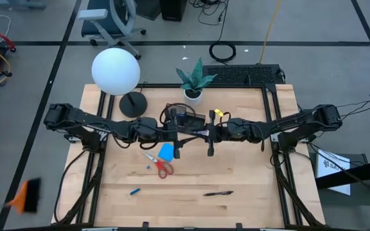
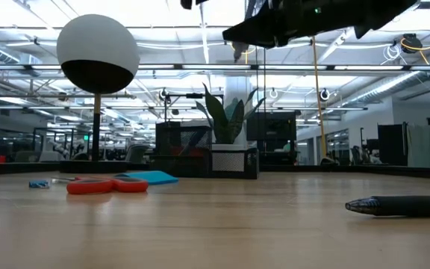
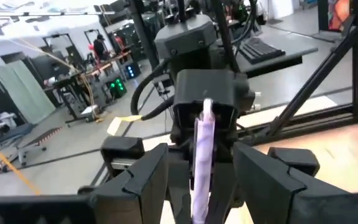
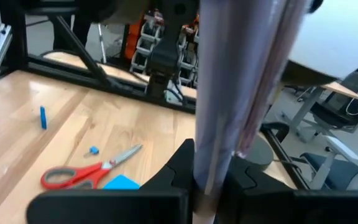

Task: Pick and place office supplies into organizer
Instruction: Put the purple pen into the desk organizer

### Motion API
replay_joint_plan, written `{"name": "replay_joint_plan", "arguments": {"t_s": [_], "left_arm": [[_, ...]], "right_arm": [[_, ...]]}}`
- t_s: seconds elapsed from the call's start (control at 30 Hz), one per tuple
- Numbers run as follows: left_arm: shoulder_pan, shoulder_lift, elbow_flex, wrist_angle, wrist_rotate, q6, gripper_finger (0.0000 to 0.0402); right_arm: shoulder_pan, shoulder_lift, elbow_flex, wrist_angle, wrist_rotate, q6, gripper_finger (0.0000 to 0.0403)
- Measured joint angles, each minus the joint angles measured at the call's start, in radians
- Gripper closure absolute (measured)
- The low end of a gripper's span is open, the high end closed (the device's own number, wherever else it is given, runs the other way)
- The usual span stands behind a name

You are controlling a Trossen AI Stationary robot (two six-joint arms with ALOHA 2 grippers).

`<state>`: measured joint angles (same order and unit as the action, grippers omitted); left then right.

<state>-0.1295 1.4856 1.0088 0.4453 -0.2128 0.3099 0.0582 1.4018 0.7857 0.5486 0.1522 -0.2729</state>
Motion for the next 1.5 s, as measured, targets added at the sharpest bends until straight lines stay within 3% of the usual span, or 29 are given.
{"name": "replay_joint_plan", "arguments": {"t_s": [0.33, 0.5, 0.7, 0.83, 1.03, 1.3, 1.5], "left_arm": [[-0.001, 0.115, 0.113, -0.032, 0.043, -0.001, 0.0213], [-0.001, 0.178, 0.215, -0.16, -0.01, 0.002, 0.0213], [-0.004, 0.176, 0.226, -0.19, -0.044, 0.01, 0.0215], [-0.007, 0.172, 0.226, -0.188, -0.05, 0.016, 0.025], [-0.008, 0.172, 0.226, -0.189, -0.054, 0.048, 0.036], [-0.013, 0.17, 0.226, -0.207, -0.09, 0.078, 0.0365], [-0.024, 0.152, 0.225, -0.259, -0.145, 0.081, 0.0365]], "right_arm": [[0.001, 0.005, 0.014, -0.004, -0.001, 0.0, 0.0382], [0.0, 0.005, 0.014, -0.011, -0.001, 0.0, 0.0382], [0.0, 0.005, 0.014, -0.01, -0.027, -0.002, 0.0382], [0.001, 0.005, 0.014, -0.004, -0.027, -0.006, 0.0382], [0.003, 0.005, 0.014, -0.011, -0.036, -0.011, 0.0382], [0.003, 0.005, 0.014, -0.016, -0.026, -0.029, 0.038], [0.002, 0.005, 0.014, 0.002, -0.018, -0.027, 0.0338]]}}
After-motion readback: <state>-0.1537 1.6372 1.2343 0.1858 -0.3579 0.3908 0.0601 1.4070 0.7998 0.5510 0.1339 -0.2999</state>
